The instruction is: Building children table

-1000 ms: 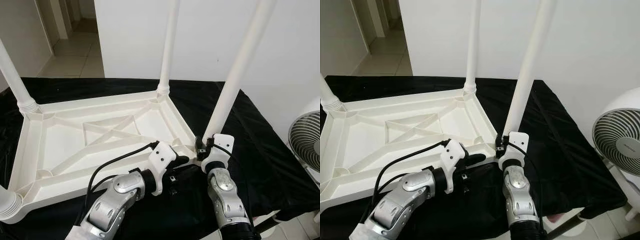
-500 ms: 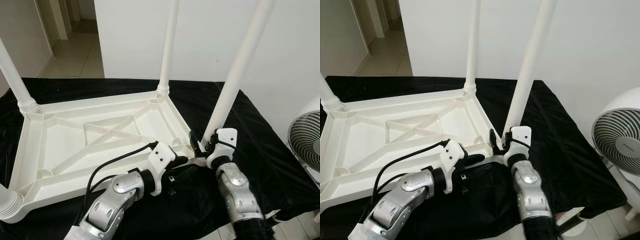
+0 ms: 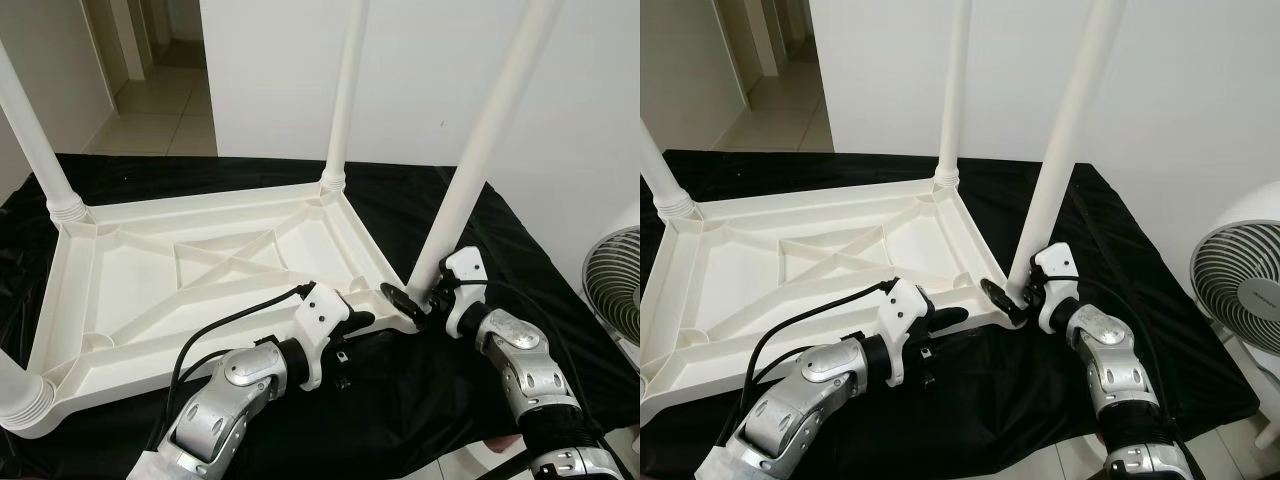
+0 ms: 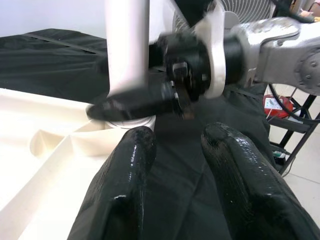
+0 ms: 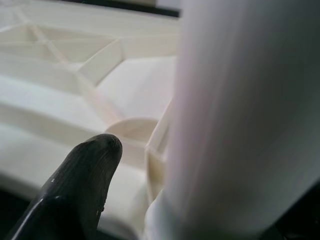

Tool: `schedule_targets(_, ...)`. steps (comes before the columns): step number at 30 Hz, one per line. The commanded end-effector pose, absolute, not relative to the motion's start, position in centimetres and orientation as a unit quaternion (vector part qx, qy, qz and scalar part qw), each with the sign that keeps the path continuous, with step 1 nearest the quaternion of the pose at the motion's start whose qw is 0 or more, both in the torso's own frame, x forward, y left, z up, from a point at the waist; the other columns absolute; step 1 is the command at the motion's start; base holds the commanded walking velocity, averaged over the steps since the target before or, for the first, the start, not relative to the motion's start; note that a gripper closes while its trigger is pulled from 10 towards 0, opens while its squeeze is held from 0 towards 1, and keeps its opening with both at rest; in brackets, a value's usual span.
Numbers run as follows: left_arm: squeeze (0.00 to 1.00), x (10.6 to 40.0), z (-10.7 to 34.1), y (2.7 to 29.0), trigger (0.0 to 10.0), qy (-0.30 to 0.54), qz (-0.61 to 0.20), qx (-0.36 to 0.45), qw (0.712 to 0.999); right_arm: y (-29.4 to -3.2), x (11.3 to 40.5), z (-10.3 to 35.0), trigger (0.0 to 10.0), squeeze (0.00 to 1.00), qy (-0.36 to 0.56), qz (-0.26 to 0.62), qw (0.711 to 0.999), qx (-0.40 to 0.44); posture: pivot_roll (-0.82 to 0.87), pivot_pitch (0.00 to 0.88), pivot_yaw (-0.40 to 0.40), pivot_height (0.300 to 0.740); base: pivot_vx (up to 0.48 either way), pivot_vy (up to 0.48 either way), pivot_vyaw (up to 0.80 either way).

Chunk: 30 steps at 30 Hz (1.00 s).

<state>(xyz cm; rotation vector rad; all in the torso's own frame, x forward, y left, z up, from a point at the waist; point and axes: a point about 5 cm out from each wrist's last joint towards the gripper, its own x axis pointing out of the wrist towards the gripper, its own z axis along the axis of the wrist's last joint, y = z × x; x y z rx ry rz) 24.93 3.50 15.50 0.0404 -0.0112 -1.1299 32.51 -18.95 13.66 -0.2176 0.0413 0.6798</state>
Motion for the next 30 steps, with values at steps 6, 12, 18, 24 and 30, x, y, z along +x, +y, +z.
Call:
schedule_targets(6,0.00,25.0,15.8,3.5,10.0,-0.008,-0.531,0.020,0.847,-19.4,33.3,13.2,10.0,0.00,0.035,0.361,0.924,-0.119,0.03,0.000,-0.041,0.740,0.000,0.000,0.00)
schedule_targets(12,0.00,25.2,15.9,3.5,10.0,-0.010,-0.532,0.020,0.847,-19.7,34.2,13.3,10.0,0.00,0.041,0.363,0.923,-0.124,0.03,0.000,-0.035,0.740,0.000,0.000,0.00)
schedule_targets(18,0.00,25.2,16.0,3.4,10.0,-0.012,-0.533,0.021,0.846,-20.0,34.4,13.0,3.5,0.00,0.054,0.367,0.919,-0.134,0.03,0.000,-0.033,0.740,0.000,0.000,0.00)
schedule_targets(24,0.00,25.3,16.1,3.4,10.0,-0.013,-0.532,0.019,0.847,-20.5,34.1,12.4,0.0,0.00,0.063,0.377,0.915,-0.129,0.03,0.000,-0.035,0.740,0.000,0.000,0.00)
schedule_targets(30,0.00,25.2,16.1,3.3,10.0,-0.013,-0.534,0.017,0.845,-21.0,33.7,11.9,2.3,0.00,0.064,0.366,0.919,-0.132,0.02,0.000,-0.033,0.740,0.000,0.000,0.00)
